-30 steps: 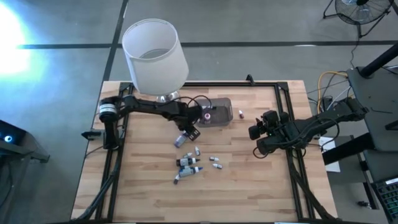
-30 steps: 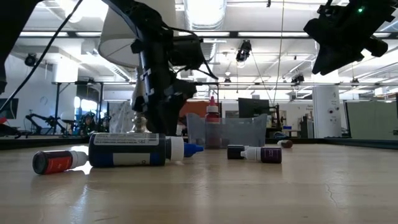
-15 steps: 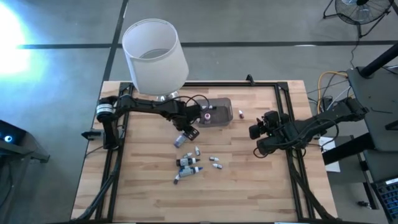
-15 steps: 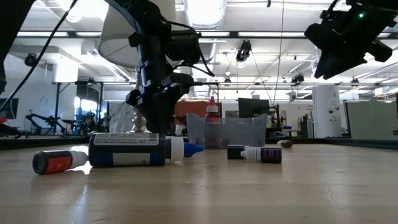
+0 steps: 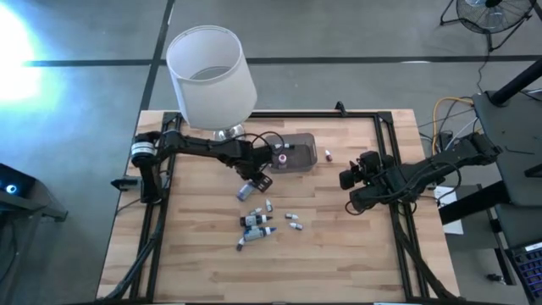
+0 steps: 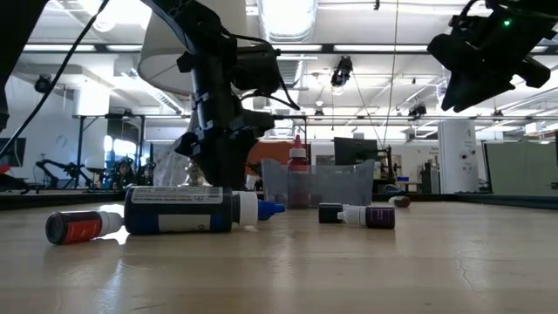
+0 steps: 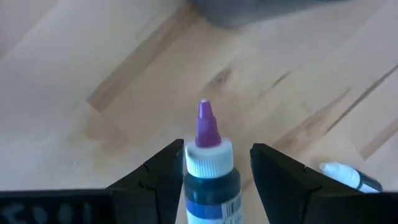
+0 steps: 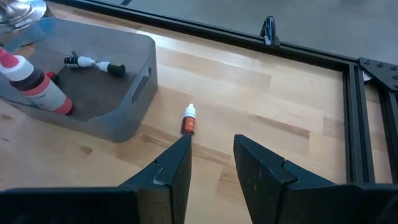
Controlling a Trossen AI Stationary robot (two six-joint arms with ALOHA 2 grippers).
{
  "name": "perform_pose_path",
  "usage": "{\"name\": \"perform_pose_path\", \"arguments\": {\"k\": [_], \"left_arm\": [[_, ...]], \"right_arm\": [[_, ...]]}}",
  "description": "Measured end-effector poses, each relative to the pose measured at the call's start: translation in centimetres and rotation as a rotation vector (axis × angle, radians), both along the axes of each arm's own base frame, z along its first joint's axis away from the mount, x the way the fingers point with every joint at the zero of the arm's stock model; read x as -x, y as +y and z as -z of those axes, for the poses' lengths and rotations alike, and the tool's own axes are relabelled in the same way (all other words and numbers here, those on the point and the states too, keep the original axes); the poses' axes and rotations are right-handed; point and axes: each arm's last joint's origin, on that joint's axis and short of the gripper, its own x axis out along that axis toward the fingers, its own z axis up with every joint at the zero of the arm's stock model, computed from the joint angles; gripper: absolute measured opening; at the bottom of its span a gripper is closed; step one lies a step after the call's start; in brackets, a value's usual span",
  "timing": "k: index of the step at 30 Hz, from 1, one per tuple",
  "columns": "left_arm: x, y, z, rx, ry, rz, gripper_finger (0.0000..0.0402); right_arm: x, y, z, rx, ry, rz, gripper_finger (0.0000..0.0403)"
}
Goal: Pick & Place food coloring
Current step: Put the large purple food coloring bottle into the bin
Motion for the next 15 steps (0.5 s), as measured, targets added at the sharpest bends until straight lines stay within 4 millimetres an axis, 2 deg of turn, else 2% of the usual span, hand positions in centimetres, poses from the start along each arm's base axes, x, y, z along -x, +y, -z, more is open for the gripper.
{"name": "perform_pose_path", "arguments": {"k": [3, 9, 15], "left_arm": [[-0.1, 0.0, 0.1, -0.003, -0.004, -0.006, 0.0163], [-0.4, -0.4, 1.8, -0.003, 0.039, -0.007, 0.0163], [-0.4, -0.3, 1.8, -0.026, 0.047, -0.012, 0.0163]], "right_arm": [[0.0, 0.0, 0.0, 0.0, 0.0, 0.0, 0.0114], [0.0, 0.0, 0.0, 0.001, 0.003, -0.002, 0.0114], [0.0, 0.0, 0.0, 0.002, 0.006, -0.003, 0.0114]]}}
